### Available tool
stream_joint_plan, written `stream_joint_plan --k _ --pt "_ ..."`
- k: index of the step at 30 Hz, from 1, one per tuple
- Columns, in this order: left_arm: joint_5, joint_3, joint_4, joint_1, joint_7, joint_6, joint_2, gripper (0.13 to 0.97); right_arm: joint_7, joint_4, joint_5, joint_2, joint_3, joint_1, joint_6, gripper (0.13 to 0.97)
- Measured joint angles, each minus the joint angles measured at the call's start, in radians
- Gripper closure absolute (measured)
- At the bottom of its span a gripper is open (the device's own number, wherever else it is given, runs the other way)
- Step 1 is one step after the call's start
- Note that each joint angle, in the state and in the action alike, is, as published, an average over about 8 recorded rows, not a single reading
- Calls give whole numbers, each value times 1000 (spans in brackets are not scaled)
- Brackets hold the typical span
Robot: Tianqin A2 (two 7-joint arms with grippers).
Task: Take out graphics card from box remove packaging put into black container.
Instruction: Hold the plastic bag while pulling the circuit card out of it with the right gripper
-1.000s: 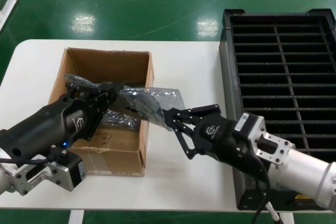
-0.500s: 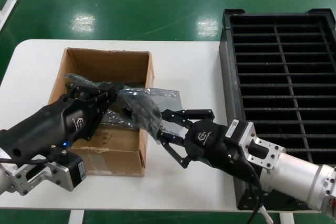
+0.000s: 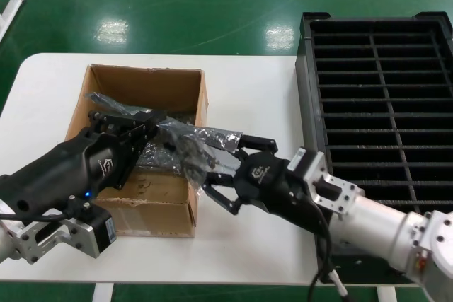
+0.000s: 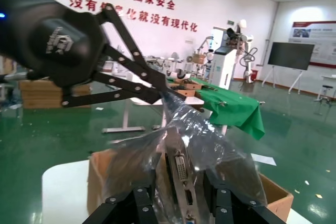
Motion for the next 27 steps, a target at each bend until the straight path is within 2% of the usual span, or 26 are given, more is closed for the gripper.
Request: stream_joint_plan --k 10,14,18,27 --pt "0 0 0 0 0 0 0 959 -22 -66 19 -56 13 20 13 790" --pt "0 0 0 0 0 0 0 959 -23 -63 22 -57 17 17 14 840" --pt "0 0 0 0 0 0 0 959 -14 -39 20 -47 18 6 15 890" --pt "0 0 0 0 0 0 0 959 24 69 7 -2 15 -30 19 898"
